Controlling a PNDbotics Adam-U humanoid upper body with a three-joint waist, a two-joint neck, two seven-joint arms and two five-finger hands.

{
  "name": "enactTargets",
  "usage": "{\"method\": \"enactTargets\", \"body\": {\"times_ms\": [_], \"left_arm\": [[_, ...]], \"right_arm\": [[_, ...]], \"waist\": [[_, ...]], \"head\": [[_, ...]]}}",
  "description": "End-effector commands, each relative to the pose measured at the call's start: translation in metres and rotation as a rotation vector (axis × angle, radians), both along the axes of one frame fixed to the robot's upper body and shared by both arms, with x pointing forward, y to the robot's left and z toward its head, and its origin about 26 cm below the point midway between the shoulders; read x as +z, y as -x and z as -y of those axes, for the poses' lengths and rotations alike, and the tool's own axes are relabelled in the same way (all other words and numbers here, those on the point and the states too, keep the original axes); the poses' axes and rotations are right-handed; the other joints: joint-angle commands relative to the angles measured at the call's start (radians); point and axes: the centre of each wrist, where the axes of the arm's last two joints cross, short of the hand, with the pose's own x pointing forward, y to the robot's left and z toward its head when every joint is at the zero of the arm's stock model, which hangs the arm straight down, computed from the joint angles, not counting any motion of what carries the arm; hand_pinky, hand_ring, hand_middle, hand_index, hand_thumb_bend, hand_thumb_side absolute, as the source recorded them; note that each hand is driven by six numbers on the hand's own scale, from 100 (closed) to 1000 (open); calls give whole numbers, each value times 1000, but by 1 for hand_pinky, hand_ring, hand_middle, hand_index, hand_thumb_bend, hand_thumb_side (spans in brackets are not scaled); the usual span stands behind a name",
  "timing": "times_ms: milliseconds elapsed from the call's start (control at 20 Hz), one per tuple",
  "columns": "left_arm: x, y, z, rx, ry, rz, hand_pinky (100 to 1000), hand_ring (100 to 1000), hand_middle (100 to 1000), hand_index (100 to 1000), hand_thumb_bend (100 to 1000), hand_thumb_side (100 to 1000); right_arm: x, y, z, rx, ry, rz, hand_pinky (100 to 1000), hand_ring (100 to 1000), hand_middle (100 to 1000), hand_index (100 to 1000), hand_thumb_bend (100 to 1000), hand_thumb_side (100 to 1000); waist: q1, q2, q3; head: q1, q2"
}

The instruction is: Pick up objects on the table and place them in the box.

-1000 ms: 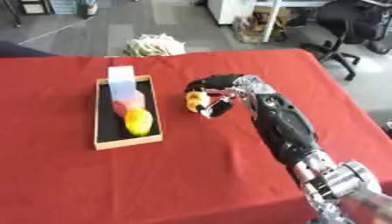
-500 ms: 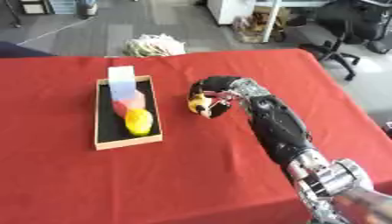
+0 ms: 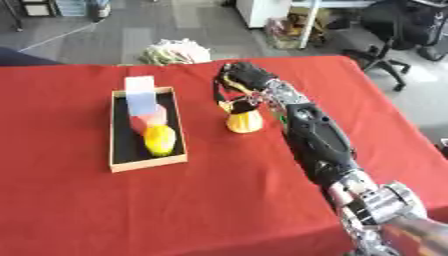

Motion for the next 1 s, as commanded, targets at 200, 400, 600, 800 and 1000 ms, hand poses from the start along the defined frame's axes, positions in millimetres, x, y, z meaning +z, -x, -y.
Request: {"method": "enactTargets", "body": {"times_ms": [200, 400, 600, 800, 1000], "left_arm": [[7, 0, 0, 2, 6, 29, 677, 537, 556, 843, 100, 817], [5, 0, -3, 15, 4, 22, 677, 537, 556, 843, 100, 821], [5, 1, -3, 17, 1, 22, 677, 537, 556, 843, 100, 821], [6, 0, -3, 14, -1, 27, 677, 538, 557, 844, 100, 820], [7, 0, -3, 16, -2, 31, 677, 539, 557, 844, 100, 821]], "right_arm": [[19, 1, 9, 40, 173, -112, 793, 824, 830, 1000, 100, 260], [-8, 11, 35, -8, 313, -407, 850, 919, 976, 1000, 100, 370], [-4, 18, 50, -11, 332, -506, 865, 936, 991, 1000, 100, 426], [3, 19, 56, -39, 324, -541, 862, 933, 985, 1000, 100, 429], [-1, 18, 56, -68, 333, -579, 862, 934, 984, 1000, 100, 455]], "waist": [[18, -2, -2], [17, -6, -8], [16, -7, -19], [20, -4, -27], [25, 1, -29]], "head": [[-7, -4], [0, -4], [5, -4], [3, -4], [-1, -4]]}}
